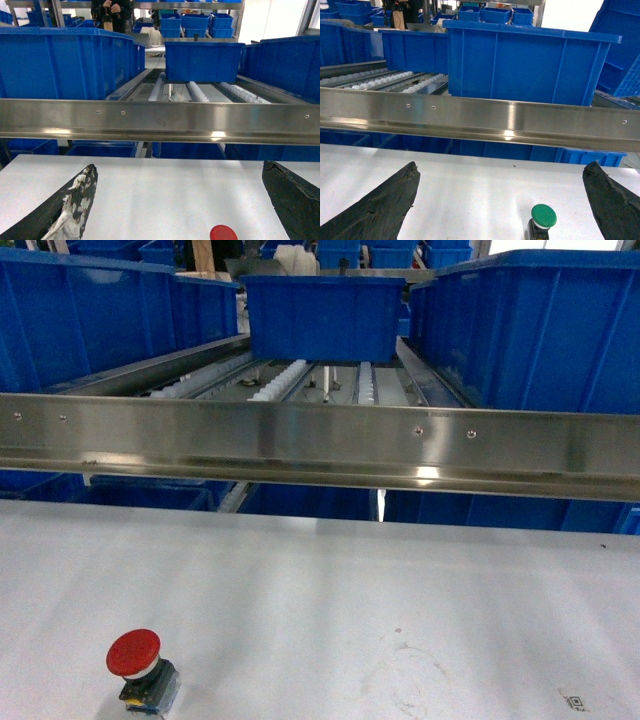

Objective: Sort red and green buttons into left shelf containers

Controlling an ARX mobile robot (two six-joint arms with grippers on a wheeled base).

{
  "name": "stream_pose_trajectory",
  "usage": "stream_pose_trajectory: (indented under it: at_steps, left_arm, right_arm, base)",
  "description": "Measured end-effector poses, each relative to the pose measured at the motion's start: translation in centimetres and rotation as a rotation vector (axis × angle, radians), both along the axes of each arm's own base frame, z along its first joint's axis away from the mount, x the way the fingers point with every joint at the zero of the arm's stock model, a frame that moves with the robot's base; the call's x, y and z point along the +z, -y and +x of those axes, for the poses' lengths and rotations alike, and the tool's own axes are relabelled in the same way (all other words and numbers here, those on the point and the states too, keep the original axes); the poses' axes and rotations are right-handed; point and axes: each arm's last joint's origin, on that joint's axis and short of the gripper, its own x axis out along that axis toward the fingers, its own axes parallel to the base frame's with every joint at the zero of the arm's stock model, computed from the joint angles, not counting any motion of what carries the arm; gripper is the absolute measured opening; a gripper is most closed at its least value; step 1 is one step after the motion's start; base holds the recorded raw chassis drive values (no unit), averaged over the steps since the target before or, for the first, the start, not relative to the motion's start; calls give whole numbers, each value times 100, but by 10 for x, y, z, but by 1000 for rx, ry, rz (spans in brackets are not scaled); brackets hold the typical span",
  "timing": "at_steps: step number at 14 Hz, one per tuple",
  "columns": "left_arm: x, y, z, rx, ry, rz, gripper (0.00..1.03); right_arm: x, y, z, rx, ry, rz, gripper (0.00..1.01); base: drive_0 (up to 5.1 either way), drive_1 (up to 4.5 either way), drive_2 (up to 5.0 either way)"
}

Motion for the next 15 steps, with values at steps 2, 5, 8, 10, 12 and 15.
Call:
stream_pose_trajectory:
  at_steps: [2,5,8,10,12,15]
  left_arm:
    - [0,0,0,0,0,0,98]
    - [0,0,0,0,0,0,98]
    - [0,0,0,0,0,0,98]
    - [0,0,0,0,0,0,98]
    - [0,0,0,0,0,0,98]
    - [0,0,0,0,0,0,98]
  right_arm:
    - [0,0,0,0,0,0,98]
    - [0,0,0,0,0,0,98]
    - [0,0,0,0,0,0,98]
    - [0,0,0,0,0,0,98]
    - [0,0,0,0,0,0,98]
    - [0,0,0,0,0,0,98]
  base:
    - [0,0,0]
    - [0,0,0]
    - [0,0,0]
    - [0,0,0]
    - [0,0,0]
    - [0,0,0]
